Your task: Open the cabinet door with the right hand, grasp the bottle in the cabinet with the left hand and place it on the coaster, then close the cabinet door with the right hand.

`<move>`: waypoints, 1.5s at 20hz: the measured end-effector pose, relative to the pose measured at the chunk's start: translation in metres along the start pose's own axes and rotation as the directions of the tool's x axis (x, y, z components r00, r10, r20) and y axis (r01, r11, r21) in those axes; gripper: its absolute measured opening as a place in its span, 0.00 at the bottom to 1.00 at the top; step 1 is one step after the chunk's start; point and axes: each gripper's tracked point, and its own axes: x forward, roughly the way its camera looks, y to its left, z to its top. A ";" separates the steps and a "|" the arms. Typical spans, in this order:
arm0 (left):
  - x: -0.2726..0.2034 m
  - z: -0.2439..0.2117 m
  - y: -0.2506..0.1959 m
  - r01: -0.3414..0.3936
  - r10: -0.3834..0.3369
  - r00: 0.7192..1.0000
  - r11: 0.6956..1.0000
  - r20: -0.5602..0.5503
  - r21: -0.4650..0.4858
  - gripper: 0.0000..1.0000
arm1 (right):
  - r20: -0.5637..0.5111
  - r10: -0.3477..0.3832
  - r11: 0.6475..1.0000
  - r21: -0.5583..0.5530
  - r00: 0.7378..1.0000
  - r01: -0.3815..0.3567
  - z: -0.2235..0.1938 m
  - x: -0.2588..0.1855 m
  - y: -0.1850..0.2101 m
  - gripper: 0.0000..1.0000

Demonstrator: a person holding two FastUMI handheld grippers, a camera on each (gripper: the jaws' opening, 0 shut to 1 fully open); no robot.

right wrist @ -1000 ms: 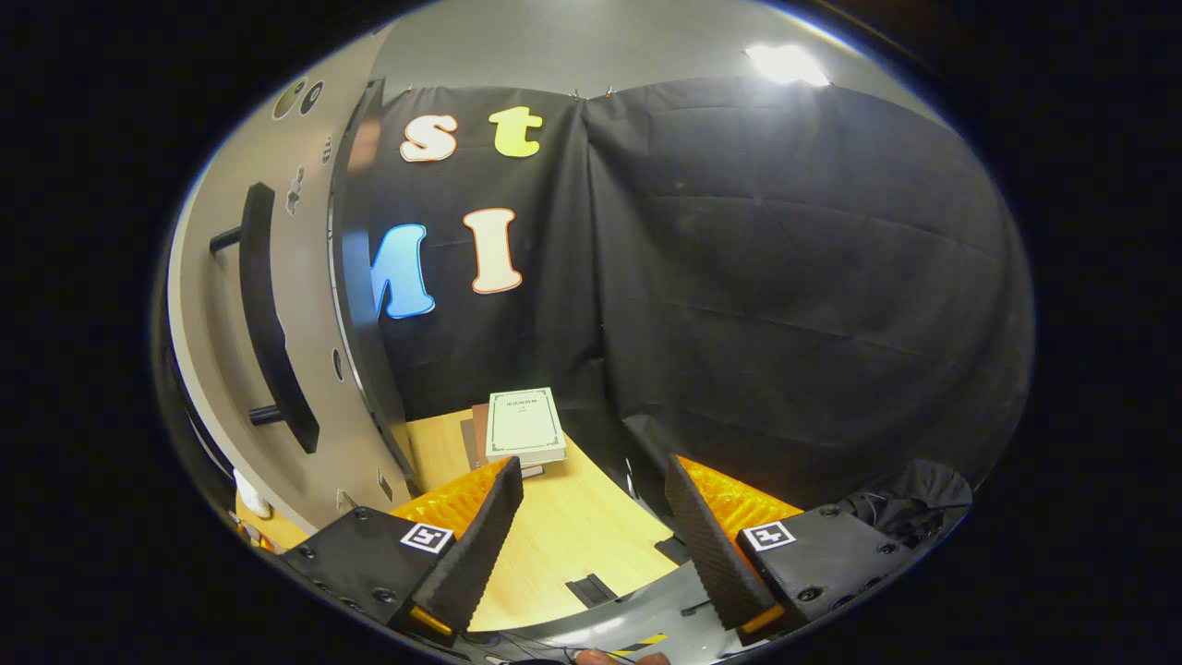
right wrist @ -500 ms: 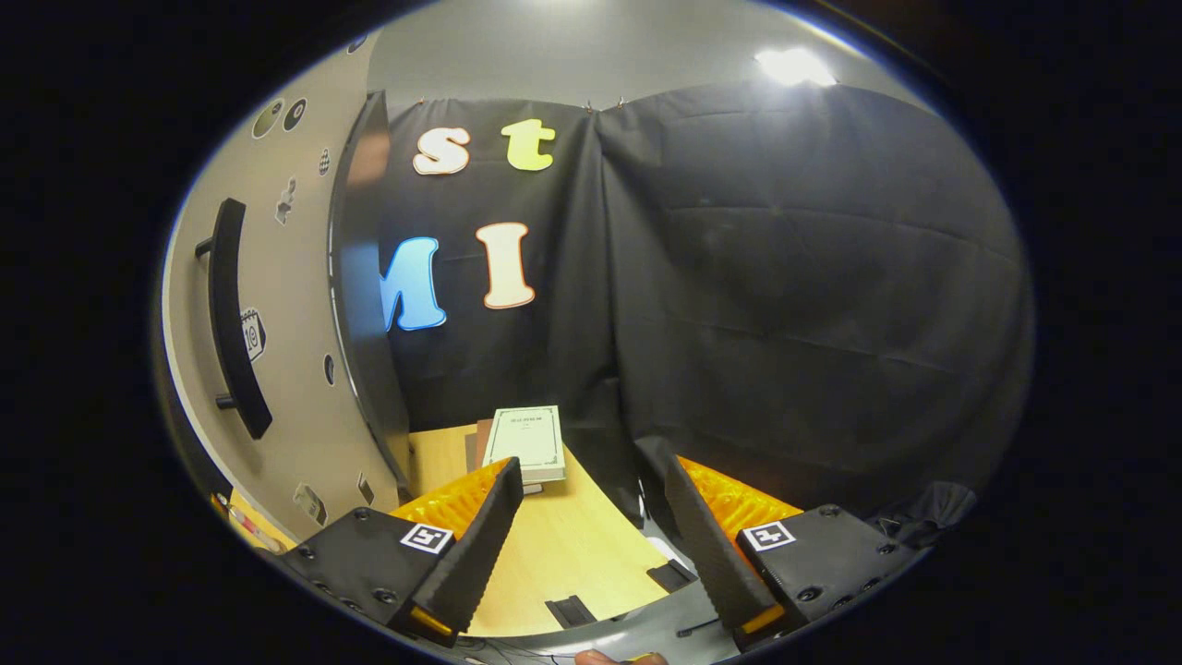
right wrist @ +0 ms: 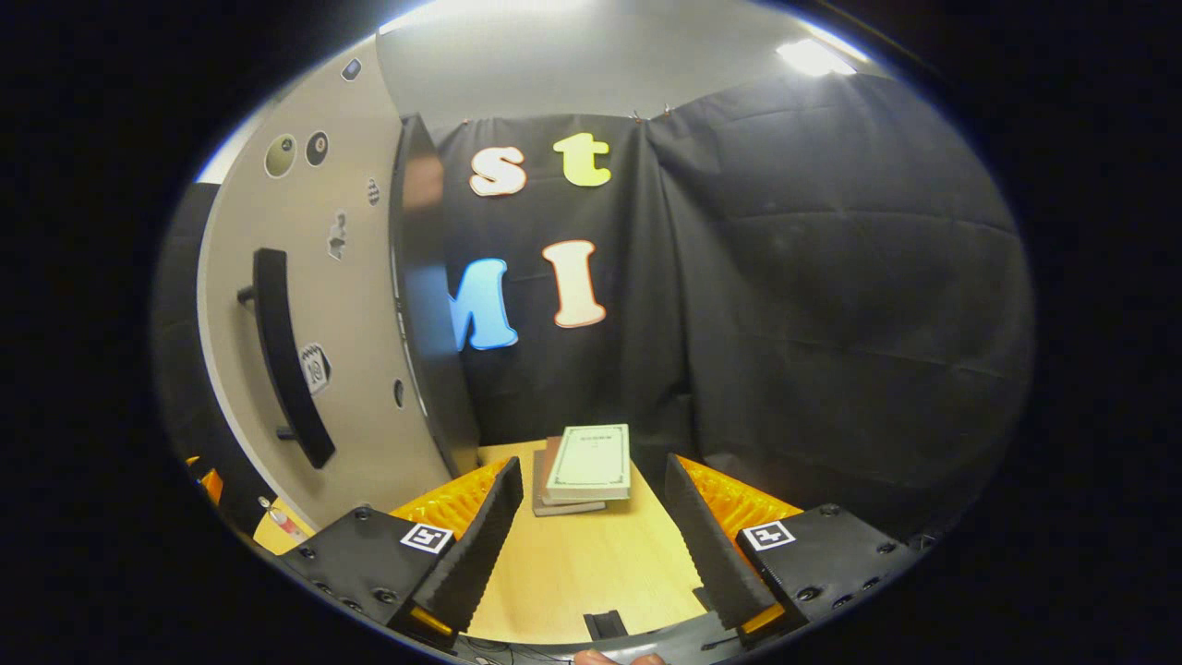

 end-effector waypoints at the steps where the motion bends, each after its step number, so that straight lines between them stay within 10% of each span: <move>1: -0.002 0.010 -0.010 0.021 -0.021 1.000 1.000 -0.003 -0.012 0.87 | 0.019 0.032 0.999 -0.010 0.999 -0.031 0.009 0.002 0.008 0.93; 10: 0.018 0.066 -0.014 0.037 -0.050 0.994 0.990 -0.100 -0.135 0.88 | 0.092 0.208 0.973 -0.120 0.974 -0.197 0.049 0.000 0.073 0.98; 30: 0.065 0.053 0.070 -0.022 -0.002 0.994 0.977 -0.113 -0.211 0.87 | 0.102 0.249 0.967 0.024 0.963 -0.252 0.064 -0.012 0.153 0.97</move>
